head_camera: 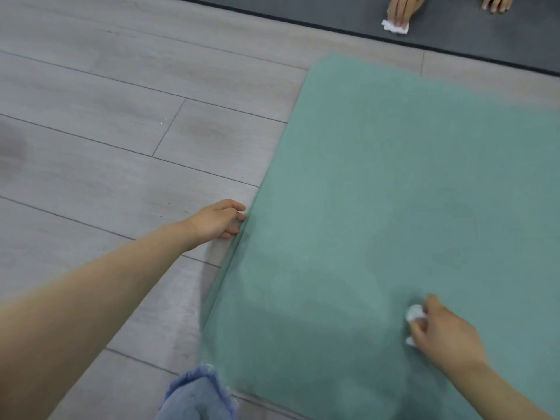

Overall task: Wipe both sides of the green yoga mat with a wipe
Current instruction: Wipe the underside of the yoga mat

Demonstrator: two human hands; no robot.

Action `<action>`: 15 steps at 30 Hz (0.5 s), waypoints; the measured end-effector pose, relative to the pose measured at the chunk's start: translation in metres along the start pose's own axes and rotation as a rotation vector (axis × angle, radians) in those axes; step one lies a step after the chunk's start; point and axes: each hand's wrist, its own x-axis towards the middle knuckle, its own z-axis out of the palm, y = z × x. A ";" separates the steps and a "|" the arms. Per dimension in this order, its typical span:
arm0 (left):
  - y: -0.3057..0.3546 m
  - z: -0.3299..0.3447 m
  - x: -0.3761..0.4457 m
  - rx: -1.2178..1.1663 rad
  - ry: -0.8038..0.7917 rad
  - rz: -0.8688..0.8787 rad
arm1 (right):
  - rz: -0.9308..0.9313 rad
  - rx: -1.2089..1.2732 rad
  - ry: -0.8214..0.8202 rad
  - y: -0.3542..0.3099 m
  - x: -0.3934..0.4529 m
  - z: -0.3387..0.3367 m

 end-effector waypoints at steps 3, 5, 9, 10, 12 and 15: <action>-0.001 0.002 -0.007 0.014 0.004 -0.033 | -0.245 0.055 0.067 -0.109 0.017 0.027; -0.002 0.003 -0.013 0.013 0.001 -0.033 | -0.478 0.168 0.105 -0.200 0.022 0.040; -0.014 0.003 -0.028 0.019 0.000 -0.064 | -0.881 0.000 -0.117 -0.321 0.004 0.037; -0.019 0.003 -0.031 0.019 0.005 -0.083 | -0.921 -0.063 -0.184 -0.322 0.004 0.034; -0.029 0.005 -0.034 0.055 0.014 -0.107 | -0.949 0.049 -0.205 -0.285 0.008 0.028; -0.037 0.005 -0.029 0.166 -0.006 -0.087 | -0.873 0.120 -0.028 -0.167 0.020 0.023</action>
